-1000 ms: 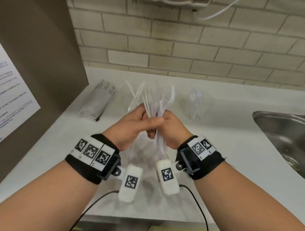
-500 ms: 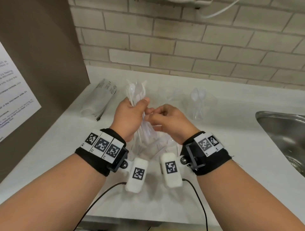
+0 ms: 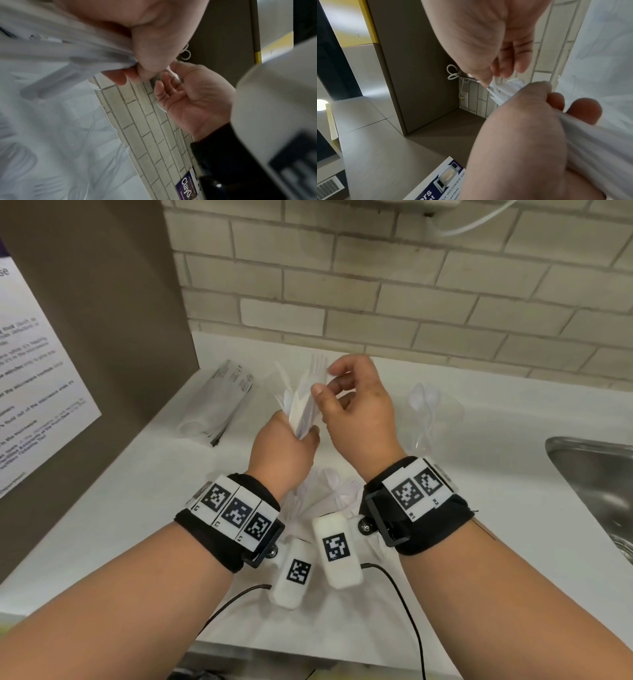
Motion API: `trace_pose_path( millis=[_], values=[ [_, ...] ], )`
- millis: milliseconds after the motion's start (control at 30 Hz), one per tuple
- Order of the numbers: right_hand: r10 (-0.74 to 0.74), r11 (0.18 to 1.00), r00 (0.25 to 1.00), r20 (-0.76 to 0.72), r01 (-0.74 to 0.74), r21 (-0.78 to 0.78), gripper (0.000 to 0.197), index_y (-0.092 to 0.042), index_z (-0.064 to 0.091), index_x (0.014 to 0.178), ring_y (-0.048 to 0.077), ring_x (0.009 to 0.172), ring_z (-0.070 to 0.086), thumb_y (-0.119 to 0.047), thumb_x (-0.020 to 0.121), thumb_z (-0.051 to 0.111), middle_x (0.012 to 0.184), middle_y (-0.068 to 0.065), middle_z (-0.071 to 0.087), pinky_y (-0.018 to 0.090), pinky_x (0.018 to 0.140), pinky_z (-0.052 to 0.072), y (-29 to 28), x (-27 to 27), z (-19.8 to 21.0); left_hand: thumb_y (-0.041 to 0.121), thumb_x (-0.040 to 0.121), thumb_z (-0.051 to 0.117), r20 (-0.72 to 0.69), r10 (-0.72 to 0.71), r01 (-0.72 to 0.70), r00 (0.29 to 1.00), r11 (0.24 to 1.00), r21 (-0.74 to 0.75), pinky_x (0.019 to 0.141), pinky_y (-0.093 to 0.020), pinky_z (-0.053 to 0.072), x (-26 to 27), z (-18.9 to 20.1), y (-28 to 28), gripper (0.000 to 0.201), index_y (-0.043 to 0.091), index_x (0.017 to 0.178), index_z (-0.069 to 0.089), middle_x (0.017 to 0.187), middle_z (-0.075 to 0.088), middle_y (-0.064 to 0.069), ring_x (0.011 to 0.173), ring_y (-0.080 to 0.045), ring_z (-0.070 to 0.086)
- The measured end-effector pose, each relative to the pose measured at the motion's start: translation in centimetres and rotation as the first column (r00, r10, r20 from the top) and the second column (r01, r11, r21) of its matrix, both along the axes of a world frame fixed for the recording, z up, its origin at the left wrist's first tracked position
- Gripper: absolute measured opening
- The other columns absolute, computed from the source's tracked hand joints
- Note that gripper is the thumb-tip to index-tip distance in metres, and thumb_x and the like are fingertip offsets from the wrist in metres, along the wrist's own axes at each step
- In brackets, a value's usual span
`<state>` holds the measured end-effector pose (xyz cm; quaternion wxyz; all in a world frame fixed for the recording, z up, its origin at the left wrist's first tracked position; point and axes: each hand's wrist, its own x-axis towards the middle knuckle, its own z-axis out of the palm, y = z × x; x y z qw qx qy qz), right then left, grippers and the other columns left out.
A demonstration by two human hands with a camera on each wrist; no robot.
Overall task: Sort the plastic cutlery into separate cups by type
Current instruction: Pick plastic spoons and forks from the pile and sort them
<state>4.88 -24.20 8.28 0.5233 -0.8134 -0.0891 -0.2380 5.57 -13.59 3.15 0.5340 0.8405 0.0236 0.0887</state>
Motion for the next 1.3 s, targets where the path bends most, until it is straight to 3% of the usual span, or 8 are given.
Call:
trace_pose_path(
  millis=[100,200,367,533,800,933,1133,1300],
  values=[
    [0.002,0.999,0.999,0.033,0.000,-0.052,0.019,-0.019,0.058,0.108,0.013,0.058,0.056,-0.017,0.090,0.061,0.070,-0.012,0.055,0.032,0.066,0.053,-0.1,0.2,-0.1,0.031,0.089,0.057,-0.006,-0.026,0.026,1.000,0.999,-0.031,0.062,-0.035,0.058,-0.3,0.1,0.2,0.025,0.013,0.106,0.058,0.082,0.065,-0.005,0.066,-0.020,0.068],
    [0.021,0.996,0.999,-0.027,-0.024,-0.087,0.008,-0.017,0.065,0.092,0.005,0.058,0.053,-0.014,0.085,0.064,0.064,-0.013,0.055,0.025,0.065,0.050,0.0,0.3,-0.3,0.027,0.088,0.058,-0.014,-0.036,0.036,0.999,0.998,-0.058,0.051,-0.028,0.051,-0.2,0.5,0.3,0.016,0.015,0.098,0.059,0.073,0.064,-0.001,0.055,-0.016,0.066],
    [0.015,0.992,1.000,-0.004,-0.016,-0.124,0.017,-0.025,0.057,0.084,0.000,0.059,0.050,-0.010,0.077,0.061,0.069,-0.011,0.055,0.011,0.063,0.041,0.2,-0.2,-0.7,0.034,0.086,0.058,-0.016,-0.008,0.008,1.000,1.000,0.022,0.059,-0.038,0.057,0.0,0.5,0.4,0.027,0.010,0.099,0.057,0.083,0.067,-0.010,0.069,-0.025,0.066],
    [-0.010,0.969,0.994,-0.106,-0.017,-0.247,0.015,-0.024,0.070,0.084,-0.001,0.068,0.048,-0.036,0.076,0.074,0.087,-0.006,0.051,0.002,0.064,0.034,0.7,-0.4,-0.6,0.014,0.088,0.058,0.070,0.032,-0.044,0.997,0.985,0.167,0.063,-0.020,0.037,-0.1,0.7,0.1,0.023,0.006,0.109,0.053,0.087,0.054,0.003,0.074,-0.013,0.050],
    [0.061,0.997,0.977,-0.206,-0.071,-0.040,0.016,-0.021,0.067,0.068,0.008,0.067,0.056,-0.024,0.083,0.073,0.069,-0.008,0.060,0.033,0.076,0.054,0.7,-0.2,0.4,0.029,0.095,0.053,0.013,0.010,-0.013,1.000,0.983,0.180,0.047,-0.018,0.029,-0.8,0.8,-0.4,0.024,0.013,0.102,0.038,0.073,0.044,0.008,0.062,-0.003,0.043],
    [0.064,0.998,0.979,-0.194,-0.065,0.001,0.017,-0.023,0.062,0.072,0.026,0.071,0.068,-0.025,0.087,0.069,0.064,-0.001,0.063,0.045,0.073,0.058,0.3,0.0,0.4,0.035,0.095,0.051,0.016,-0.047,0.045,0.999,0.989,0.140,0.050,-0.028,0.043,-0.7,0.7,0.0,0.025,0.011,0.096,0.042,0.076,0.055,0.000,0.066,-0.013,0.057],
    [0.067,0.996,0.978,-0.198,-0.076,-0.039,0.025,0.000,0.057,0.089,0.023,0.068,0.070,-0.022,0.097,0.051,0.076,0.016,0.071,0.050,0.069,0.056,0.0,0.3,0.7,0.038,0.093,0.051,0.032,-0.098,0.096,0.995,0.993,0.065,0.070,-0.043,0.057,-0.6,0.1,0.6,0.026,0.014,0.105,0.053,0.087,0.065,-0.006,0.075,-0.026,0.067],
    [0.024,0.998,1.000,-0.008,-0.024,0.064,0.019,-0.025,0.046,0.082,0.012,0.060,0.065,-0.020,0.100,0.042,0.078,0.005,0.073,0.029,0.052,0.047,-0.9,0.3,2.1,0.036,0.093,0.056,0.024,-0.169,0.170,0.985,0.985,-0.040,0.062,-0.032,0.055,-0.9,0.0,1.4,0.023,0.014,0.096,0.052,0.078,0.060,-0.001,0.059,-0.016,0.062]
  ],
)
